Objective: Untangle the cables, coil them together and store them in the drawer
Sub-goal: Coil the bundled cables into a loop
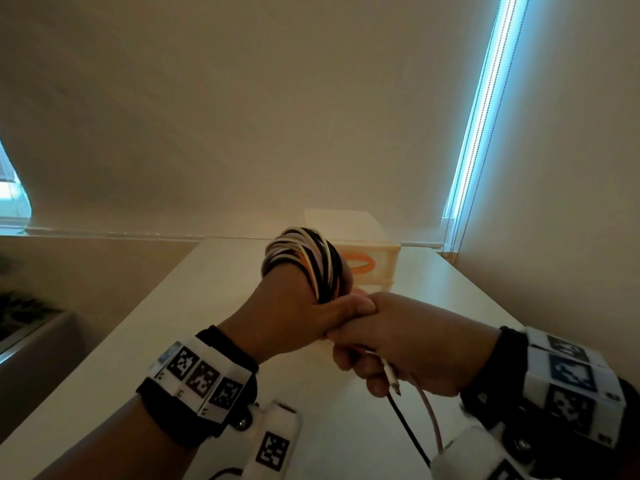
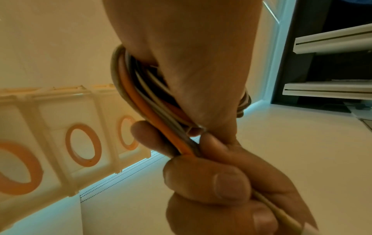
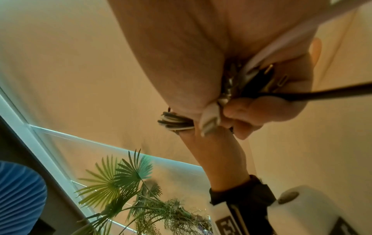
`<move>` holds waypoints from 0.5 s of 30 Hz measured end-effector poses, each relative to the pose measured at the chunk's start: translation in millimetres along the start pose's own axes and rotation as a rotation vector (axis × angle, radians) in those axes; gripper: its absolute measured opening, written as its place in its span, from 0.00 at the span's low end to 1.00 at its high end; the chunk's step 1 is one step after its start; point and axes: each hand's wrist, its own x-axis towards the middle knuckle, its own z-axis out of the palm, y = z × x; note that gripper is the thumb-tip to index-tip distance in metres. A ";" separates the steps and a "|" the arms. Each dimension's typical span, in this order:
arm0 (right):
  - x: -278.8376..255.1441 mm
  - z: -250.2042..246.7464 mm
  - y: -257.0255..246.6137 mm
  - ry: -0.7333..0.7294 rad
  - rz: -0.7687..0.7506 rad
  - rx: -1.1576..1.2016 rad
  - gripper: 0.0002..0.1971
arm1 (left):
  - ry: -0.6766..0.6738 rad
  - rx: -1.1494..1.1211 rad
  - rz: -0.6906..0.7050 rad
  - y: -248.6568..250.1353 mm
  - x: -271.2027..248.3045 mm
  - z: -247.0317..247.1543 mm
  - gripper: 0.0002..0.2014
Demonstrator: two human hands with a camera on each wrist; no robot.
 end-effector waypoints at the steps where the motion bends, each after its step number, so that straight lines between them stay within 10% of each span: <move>1: -2.2 -1.2 -1.2 -0.014 0.001 -0.012 0.03 | -0.032 0.012 0.009 -0.2 0.5 -0.6 0.15; 15: -6.2 -25.3 -7.8 -0.239 0.109 -0.182 0.08 | -0.264 0.024 -0.038 -4.9 0.4 3.5 0.19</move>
